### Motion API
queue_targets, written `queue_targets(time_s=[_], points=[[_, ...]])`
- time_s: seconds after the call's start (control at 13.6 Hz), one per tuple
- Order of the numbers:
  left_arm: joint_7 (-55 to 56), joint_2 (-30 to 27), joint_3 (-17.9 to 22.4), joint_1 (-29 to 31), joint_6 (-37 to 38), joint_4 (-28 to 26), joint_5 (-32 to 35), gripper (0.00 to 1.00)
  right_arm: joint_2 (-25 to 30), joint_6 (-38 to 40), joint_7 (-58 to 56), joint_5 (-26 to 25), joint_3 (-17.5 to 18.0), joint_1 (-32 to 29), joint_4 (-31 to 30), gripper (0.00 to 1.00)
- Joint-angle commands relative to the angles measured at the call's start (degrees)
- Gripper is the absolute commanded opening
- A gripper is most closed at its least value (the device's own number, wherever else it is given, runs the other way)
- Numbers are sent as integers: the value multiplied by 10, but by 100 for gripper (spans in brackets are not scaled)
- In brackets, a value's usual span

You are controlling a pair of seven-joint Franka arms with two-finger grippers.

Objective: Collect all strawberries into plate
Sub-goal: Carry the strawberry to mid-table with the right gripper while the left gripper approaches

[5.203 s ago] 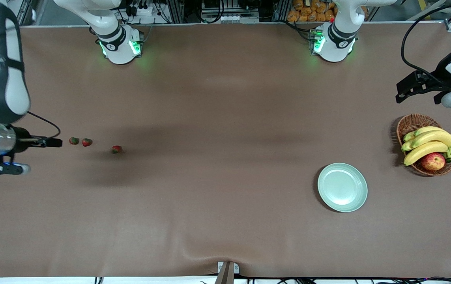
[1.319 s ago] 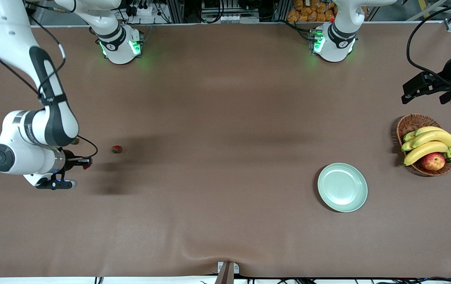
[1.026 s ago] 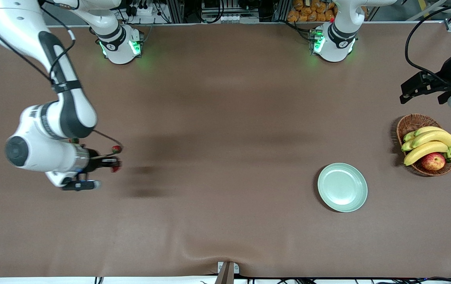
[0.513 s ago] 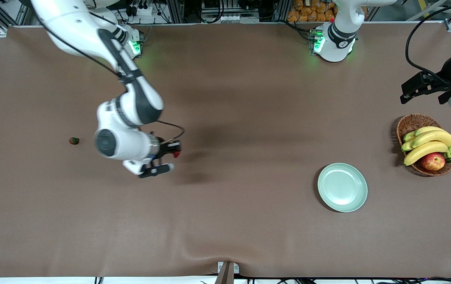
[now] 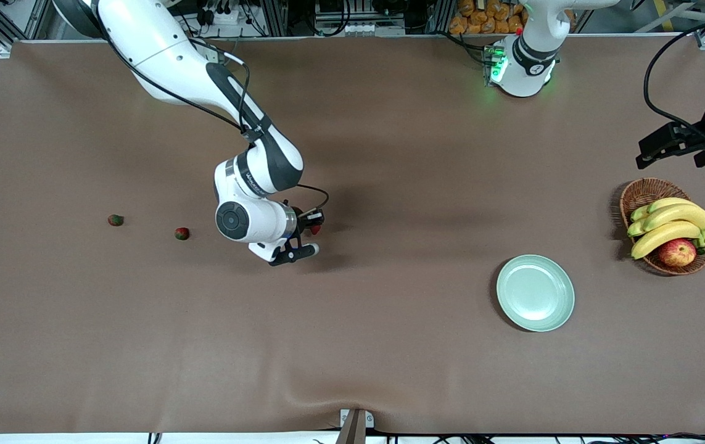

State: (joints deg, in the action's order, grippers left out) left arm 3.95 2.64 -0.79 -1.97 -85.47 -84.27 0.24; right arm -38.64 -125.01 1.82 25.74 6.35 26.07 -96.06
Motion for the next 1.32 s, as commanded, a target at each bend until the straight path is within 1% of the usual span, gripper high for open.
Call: queue_targets(time_s=[0.0, 0.07, 0.15, 0.29, 0.37, 0.51, 0.59, 0.66, 0.73, 0.88, 1.03, 1.17, 1.25], points=[[-3, -2, -3, 2, 4, 3, -9, 100, -8, 1, -2, 14, -7, 17, 4, 4], [-3, 3, -4, 0, 4, 0, -10, 100, -9, 1, -2, 14, -7, 18, 4, 7], [-3, 8, -5, -1, 3, 0, -10, 100, -10, 1, -2, 14, -7, 18, 4, 13], [-3, 17, -7, -8, 4, -1, -12, 100, -14, 1, -2, 13, -7, 19, 4, 30], [-3, 28, -8, -13, 4, -1, -12, 100, -14, 1, -3, 13, -7, 20, 3, 35], [-1, 51, -19, -19, 4, -1, -22, 100, -14, 3, -3, 13, -7, 19, 3, 52], [3, 73, -23, -23, 3, 1, -28, 100, -13, 6, -2, 13, -7, 17, 3, 59], [8, 93, -26, -34, 2, 2, -34, 100, -10, 6, -2, 13, -7, 13, 3, 70], [9, 110, -28, -45, -2, 2, -37, 100, -7, 9, -5, 12, -7, 9, 4, 75], [11, 123, -28, -54, -11, 2, -37, 100, 0, 37, -5, 13, -10, -1, 10, 79], [12, 128, -28, -55, -22, 2, -37, 100, 22, 82, -8, 8, -20, -32, 21, 83], [26, 130, -28, -61, -23, 2, -37, 100, 54, 93, -13, -2, -37, -61, 18, 98], [26, 133, -28, -62, -29, 2, -38, 100, 59, 93, -15, -16, -53, -70, 18, 100]])
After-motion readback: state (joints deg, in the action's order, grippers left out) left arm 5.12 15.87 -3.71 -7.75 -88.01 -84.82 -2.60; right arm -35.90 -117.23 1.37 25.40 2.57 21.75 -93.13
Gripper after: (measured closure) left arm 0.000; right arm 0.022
